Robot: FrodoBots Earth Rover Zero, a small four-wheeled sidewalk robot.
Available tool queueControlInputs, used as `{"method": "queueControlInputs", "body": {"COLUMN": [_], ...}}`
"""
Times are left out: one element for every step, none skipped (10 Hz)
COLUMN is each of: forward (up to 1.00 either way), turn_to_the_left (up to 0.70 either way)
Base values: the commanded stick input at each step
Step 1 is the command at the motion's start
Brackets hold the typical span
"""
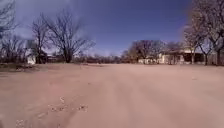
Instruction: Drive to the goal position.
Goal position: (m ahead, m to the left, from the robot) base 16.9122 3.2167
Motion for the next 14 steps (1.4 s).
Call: {"method": "queueControlInputs", "body": {"forward": [1.0,1.0,1.0,1.0,1.0,1.0,1.0,1.0,1.0,1.0,1.0,1.0,1.0,1.0], "turn_to_the_left": [0.0,0.0,0.0,0.0,0.0,0.0,0.0,0.0,0.0,0.0,0.0,0.0,0.0,0.0]}}
